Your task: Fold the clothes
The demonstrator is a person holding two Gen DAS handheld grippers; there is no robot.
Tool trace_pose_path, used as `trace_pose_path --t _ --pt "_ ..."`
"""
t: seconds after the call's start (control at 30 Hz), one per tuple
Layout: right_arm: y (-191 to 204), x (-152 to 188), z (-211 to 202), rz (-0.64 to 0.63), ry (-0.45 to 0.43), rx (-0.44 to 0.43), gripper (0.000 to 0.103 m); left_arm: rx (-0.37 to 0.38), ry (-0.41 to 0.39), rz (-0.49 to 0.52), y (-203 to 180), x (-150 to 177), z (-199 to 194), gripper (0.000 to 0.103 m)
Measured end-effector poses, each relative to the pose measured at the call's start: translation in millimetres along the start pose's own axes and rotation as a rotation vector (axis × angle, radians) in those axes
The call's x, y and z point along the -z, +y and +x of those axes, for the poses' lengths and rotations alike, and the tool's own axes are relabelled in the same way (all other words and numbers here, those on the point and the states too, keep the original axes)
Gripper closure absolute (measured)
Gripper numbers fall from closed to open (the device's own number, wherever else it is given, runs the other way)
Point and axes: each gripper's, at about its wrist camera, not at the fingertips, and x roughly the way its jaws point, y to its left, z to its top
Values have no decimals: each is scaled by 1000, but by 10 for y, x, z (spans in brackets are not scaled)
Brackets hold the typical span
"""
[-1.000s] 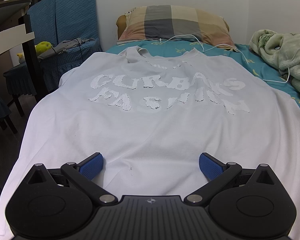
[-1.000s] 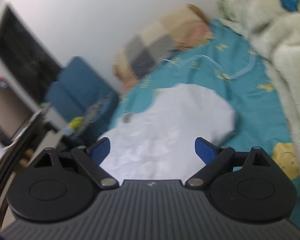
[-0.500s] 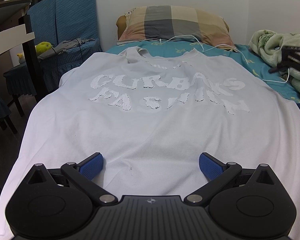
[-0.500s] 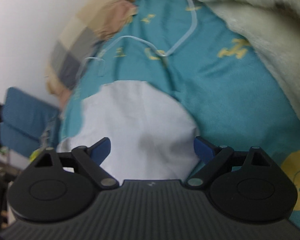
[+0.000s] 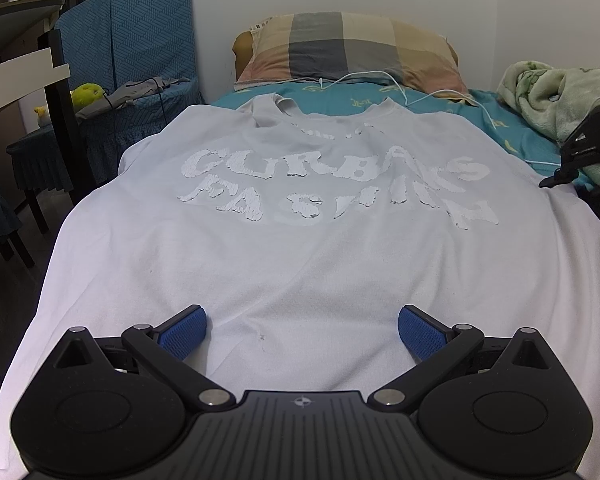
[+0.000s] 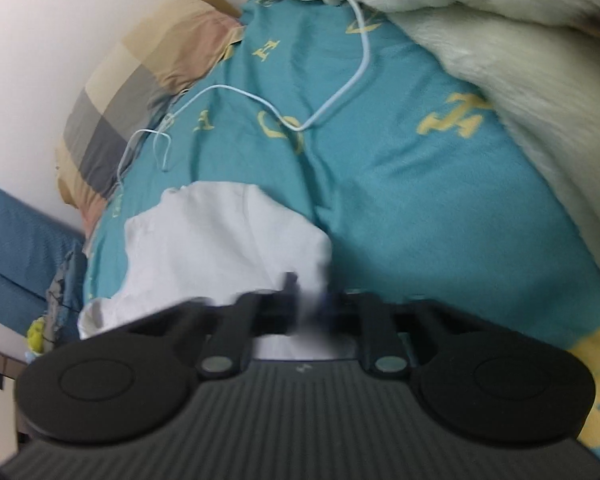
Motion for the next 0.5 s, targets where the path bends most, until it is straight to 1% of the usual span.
trace_pose_path --t 0.1,0.17,0.27,0.33,0.5 --pt "373 -61 -187 -229 -89 -10 96 0 0 0 -3 -2 2 0" --pt "602 -64 -344 -376 -154 -40 96 0 1 0 -4 -3 3 0" --pt "801 -36 -461 -539 -197 -29 96 0 1 -1 -4 -5 4 0" --pt "740 -40 -459 -553 -178 -21 95 0 1 0 -2 -4 5 0" --pt "375 -247 -398 -367 -12 -114 93 -7 1 7 -14 -5 9 0"
